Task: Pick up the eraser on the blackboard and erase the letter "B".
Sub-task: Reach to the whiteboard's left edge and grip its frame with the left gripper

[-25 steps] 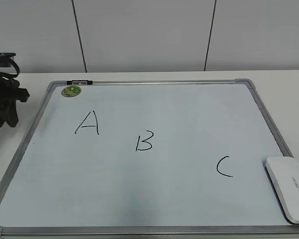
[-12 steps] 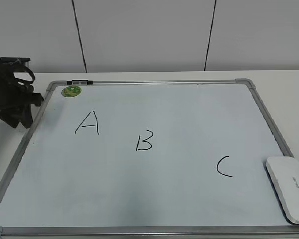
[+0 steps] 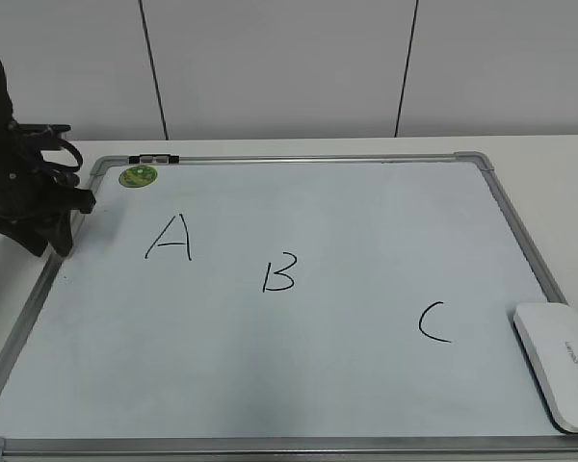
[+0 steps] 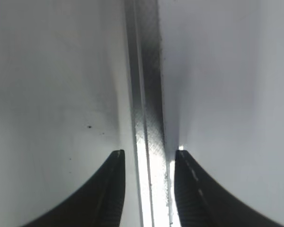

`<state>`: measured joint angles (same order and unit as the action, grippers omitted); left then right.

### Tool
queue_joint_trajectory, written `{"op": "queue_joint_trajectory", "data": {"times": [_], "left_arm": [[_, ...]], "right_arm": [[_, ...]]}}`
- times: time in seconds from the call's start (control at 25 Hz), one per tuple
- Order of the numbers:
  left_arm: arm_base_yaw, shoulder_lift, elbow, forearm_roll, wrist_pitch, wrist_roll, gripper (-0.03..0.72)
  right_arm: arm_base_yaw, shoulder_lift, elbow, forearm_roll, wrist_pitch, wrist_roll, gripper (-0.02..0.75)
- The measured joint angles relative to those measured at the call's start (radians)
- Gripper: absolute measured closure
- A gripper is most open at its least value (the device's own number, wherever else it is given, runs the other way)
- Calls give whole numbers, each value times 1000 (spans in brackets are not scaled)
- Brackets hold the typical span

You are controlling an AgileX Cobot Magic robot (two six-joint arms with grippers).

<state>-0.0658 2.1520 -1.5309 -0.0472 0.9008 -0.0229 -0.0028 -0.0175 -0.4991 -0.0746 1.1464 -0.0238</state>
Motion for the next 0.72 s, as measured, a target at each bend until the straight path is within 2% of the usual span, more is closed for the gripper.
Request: {"op": "queue_joint_trajectory", "data": {"times": [0.72], "left_arm": [[0, 17, 0, 2, 0, -24, 418]], "right_arm": [[0, 0, 0, 0, 0, 0, 220]]}}
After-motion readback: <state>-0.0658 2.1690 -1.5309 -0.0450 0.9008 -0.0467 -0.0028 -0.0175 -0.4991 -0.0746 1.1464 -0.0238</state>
